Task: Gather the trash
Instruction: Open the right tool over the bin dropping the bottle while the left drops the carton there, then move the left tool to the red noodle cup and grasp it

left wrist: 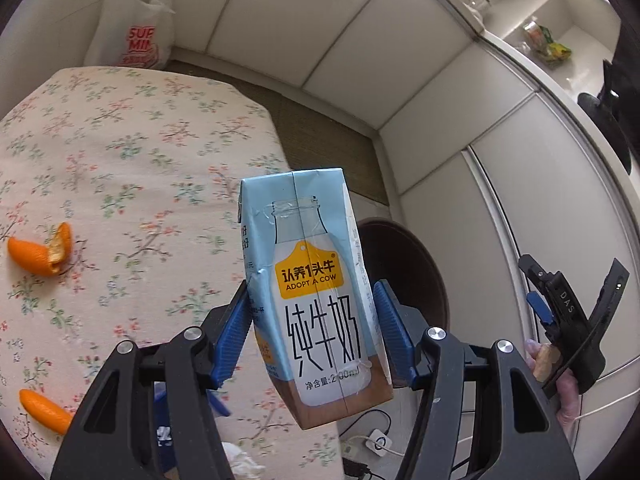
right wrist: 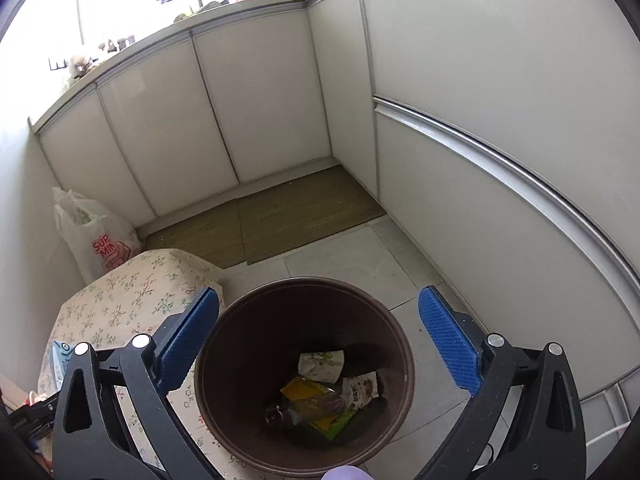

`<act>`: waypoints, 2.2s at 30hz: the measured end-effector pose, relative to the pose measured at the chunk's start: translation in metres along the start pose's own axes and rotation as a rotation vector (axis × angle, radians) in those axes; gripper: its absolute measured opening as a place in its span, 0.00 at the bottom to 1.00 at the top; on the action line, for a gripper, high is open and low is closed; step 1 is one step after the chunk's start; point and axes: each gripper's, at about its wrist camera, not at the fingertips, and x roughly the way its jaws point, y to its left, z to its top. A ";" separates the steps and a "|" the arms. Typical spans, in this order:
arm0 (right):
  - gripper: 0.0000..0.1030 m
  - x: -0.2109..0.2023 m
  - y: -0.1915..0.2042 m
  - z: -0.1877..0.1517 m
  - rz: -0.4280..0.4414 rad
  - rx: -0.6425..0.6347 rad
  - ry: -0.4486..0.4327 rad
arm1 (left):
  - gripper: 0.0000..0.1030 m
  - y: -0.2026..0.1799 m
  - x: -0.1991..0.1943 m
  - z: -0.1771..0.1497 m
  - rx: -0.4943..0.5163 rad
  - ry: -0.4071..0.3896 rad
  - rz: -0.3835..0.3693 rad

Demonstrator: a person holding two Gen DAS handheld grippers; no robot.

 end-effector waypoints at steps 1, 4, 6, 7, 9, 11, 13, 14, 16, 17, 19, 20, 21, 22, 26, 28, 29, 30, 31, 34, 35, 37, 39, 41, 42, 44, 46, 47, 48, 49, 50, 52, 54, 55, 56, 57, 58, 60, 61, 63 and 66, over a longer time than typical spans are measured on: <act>0.93 0.000 -0.006 0.002 -0.014 0.012 -0.004 | 0.58 -0.012 0.007 0.000 0.012 0.011 -0.014; 0.93 -0.002 -0.023 0.006 -0.048 0.045 -0.013 | 0.58 -0.045 0.031 0.002 0.033 0.049 -0.054; 0.93 -0.003 -0.035 0.009 -0.064 0.069 -0.015 | 0.58 -0.066 0.047 0.001 0.058 0.073 -0.062; 0.93 -0.003 -0.041 0.010 -0.072 0.077 -0.015 | 0.58 -0.076 0.055 0.000 0.077 0.083 -0.062; 0.93 -0.003 -0.049 0.012 -0.096 0.077 -0.014 | 0.58 -0.096 0.069 -0.001 0.111 0.094 -0.049; 0.93 -0.003 -0.053 0.012 -0.134 0.060 -0.017 | 0.59 -0.110 0.081 -0.002 0.135 0.104 -0.039; 0.93 -0.003 -0.060 0.012 -0.165 0.051 -0.015 | 0.59 -0.122 0.092 -0.002 0.163 0.109 -0.024; 0.93 -0.002 -0.065 0.012 -0.173 0.054 -0.010 | 0.59 -0.127 0.097 -0.002 0.178 0.111 -0.012; 0.93 -0.001 -0.075 0.013 -0.178 0.072 0.008 | 0.59 -0.134 0.108 -0.003 0.195 0.128 0.004; 0.93 0.001 -0.079 0.012 -0.182 0.079 0.018 | 0.59 -0.136 0.114 -0.003 0.203 0.153 0.006; 0.93 0.004 -0.083 0.012 -0.194 0.082 0.033 | 0.62 -0.136 0.123 -0.005 0.209 0.181 0.033; 0.93 0.005 -0.084 0.012 -0.200 0.079 0.040 | 0.65 -0.136 0.126 -0.006 0.211 0.185 0.044; 0.93 0.005 -0.087 0.011 -0.203 0.078 0.045 | 0.66 -0.135 0.127 -0.007 0.215 0.187 0.050; 0.93 0.006 -0.087 0.011 -0.202 0.077 0.052 | 0.68 -0.136 0.129 -0.009 0.219 0.188 0.057; 0.93 0.010 -0.079 0.010 -0.195 0.055 0.071 | 0.71 -0.133 0.133 -0.012 0.233 0.200 0.075; 0.93 0.011 -0.075 0.010 -0.188 0.039 0.078 | 0.72 -0.131 0.132 -0.013 0.241 0.198 0.092; 0.93 0.011 -0.073 0.010 -0.186 0.031 0.080 | 0.74 -0.129 0.130 -0.013 0.245 0.194 0.103; 0.93 0.011 -0.071 0.010 -0.184 0.024 0.082 | 0.75 -0.126 0.128 -0.013 0.249 0.189 0.115; 0.93 0.012 -0.067 0.009 -0.182 0.016 0.083 | 0.75 -0.123 0.127 -0.013 0.254 0.184 0.128; 0.93 0.014 -0.057 0.008 -0.171 -0.009 0.091 | 0.76 -0.112 0.119 -0.015 0.271 0.159 0.194; 0.93 0.014 -0.052 0.006 -0.167 -0.021 0.096 | 0.76 -0.108 0.116 -0.016 0.280 0.146 0.222; 0.93 0.016 -0.040 0.004 -0.157 -0.053 0.105 | 0.76 -0.096 0.109 -0.017 0.295 0.124 0.275; 0.93 0.018 -0.026 0.002 -0.141 -0.088 0.113 | 0.76 -0.081 0.100 -0.019 0.299 0.104 0.318; 0.93 0.019 -0.010 -0.001 -0.118 -0.122 0.119 | 0.76 -0.061 0.088 -0.018 0.282 0.089 0.351; 0.93 0.020 -0.001 -0.003 -0.107 -0.140 0.119 | 0.76 -0.050 0.082 -0.017 0.269 0.082 0.361; 0.93 0.019 0.019 -0.009 -0.086 -0.191 0.122 | 0.76 -0.023 0.063 -0.016 0.230 0.059 0.385; 0.93 0.021 0.039 -0.013 -0.068 -0.240 0.122 | 0.76 0.005 0.042 -0.013 0.189 0.024 0.420; 0.93 0.021 0.049 -0.015 -0.054 -0.261 0.124 | 0.76 0.022 0.028 -0.012 0.162 0.001 0.437; 0.93 0.022 0.059 -0.018 -0.038 -0.281 0.129 | 0.76 0.037 0.015 -0.011 0.136 -0.019 0.457; 0.93 0.023 0.069 -0.022 -0.023 -0.298 0.135 | 0.76 0.053 0.001 -0.010 0.110 -0.036 0.480; 0.93 0.023 0.079 -0.025 -0.008 -0.315 0.141 | 0.76 0.067 -0.011 -0.009 0.086 -0.050 0.501; 0.93 0.025 0.099 -0.031 0.020 -0.352 0.156 | 0.76 0.101 -0.037 -0.005 0.035 -0.078 0.553; 0.93 0.025 0.119 -0.039 0.044 -0.390 0.167 | 0.76 0.134 -0.062 -0.001 -0.011 -0.100 0.622; 0.93 0.025 0.130 -0.043 0.054 -0.409 0.171 | 0.76 0.152 -0.074 0.000 -0.032 -0.109 0.655; 0.93 0.024 0.140 -0.047 0.066 -0.429 0.175 | 0.77 0.168 -0.087 0.002 -0.056 -0.123 0.697; 0.93 0.024 0.150 -0.051 0.078 -0.447 0.177 | 0.78 0.184 -0.098 0.003 -0.076 -0.135 0.742; 0.93 0.023 0.159 -0.054 0.089 -0.462 0.179 | 0.86 0.203 -0.109 0.004 -0.098 -0.142 0.798; 0.93 0.023 0.178 -0.063 0.114 -0.494 0.188 | 0.90 0.237 -0.124 0.006 -0.139 -0.129 0.873; 0.93 0.023 0.186 -0.067 0.124 -0.508 0.193 | 0.91 0.255 -0.131 0.006 -0.171 -0.118 0.887; 0.93 0.024 0.202 -0.075 0.139 -0.543 0.202 | 0.91 0.284 -0.141 0.004 -0.233 -0.109 0.897; 0.93 0.024 0.221 -0.086 0.147 -0.593 0.207 | 0.93 0.308 -0.146 0.000 -0.277 -0.093 0.896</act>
